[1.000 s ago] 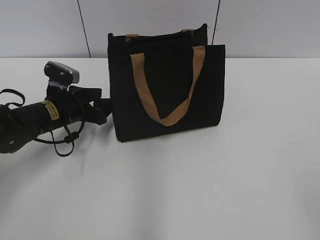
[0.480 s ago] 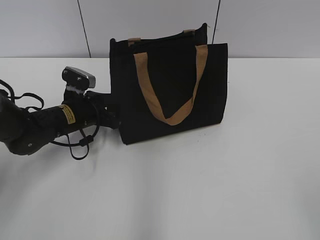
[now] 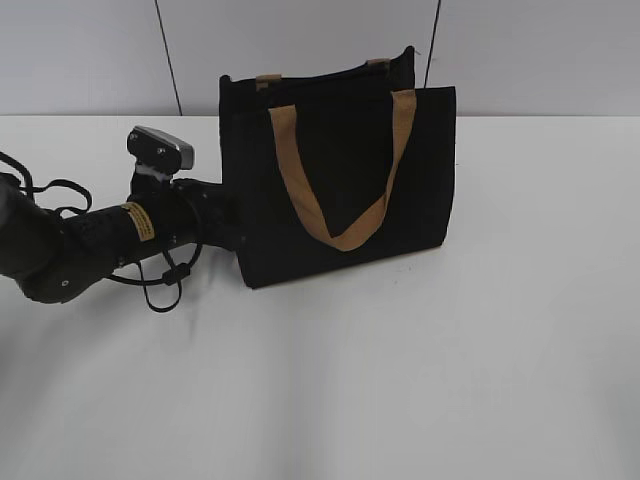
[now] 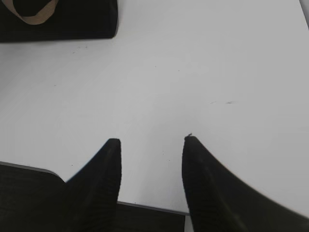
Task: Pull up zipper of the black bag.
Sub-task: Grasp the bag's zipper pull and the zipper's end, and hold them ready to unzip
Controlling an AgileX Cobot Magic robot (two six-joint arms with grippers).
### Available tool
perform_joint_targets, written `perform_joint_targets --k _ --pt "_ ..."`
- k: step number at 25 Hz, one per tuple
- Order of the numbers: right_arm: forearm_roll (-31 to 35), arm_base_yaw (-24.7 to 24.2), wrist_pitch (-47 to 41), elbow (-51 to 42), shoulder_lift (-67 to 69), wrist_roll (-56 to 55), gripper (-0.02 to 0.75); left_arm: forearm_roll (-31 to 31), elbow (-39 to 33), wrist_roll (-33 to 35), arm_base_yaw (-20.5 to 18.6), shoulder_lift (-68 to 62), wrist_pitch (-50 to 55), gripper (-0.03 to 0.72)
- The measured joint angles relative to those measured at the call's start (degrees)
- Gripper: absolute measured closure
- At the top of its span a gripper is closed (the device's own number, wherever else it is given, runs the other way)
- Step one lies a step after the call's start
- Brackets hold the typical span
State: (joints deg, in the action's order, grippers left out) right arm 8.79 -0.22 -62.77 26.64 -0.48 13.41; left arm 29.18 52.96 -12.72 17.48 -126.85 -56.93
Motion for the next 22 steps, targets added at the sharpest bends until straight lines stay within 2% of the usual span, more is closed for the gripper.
perform_joint_targets --k 8,13,22 --pt "0.00 0.00 0.00 0.00 0.00 0.00 0.414 0.04 0.00 0.00 0.05 0.11 0.12 0.664" --pt "0.00 0.00 0.00 0.00 0.00 0.00 0.414 0.17 0.00 0.00 0.10 3.08 2.34 0.665" --pt "0.00 0.00 0.00 0.00 0.00 0.00 0.414 0.29 0.00 0.00 0.10 12.20 17.46 0.665"
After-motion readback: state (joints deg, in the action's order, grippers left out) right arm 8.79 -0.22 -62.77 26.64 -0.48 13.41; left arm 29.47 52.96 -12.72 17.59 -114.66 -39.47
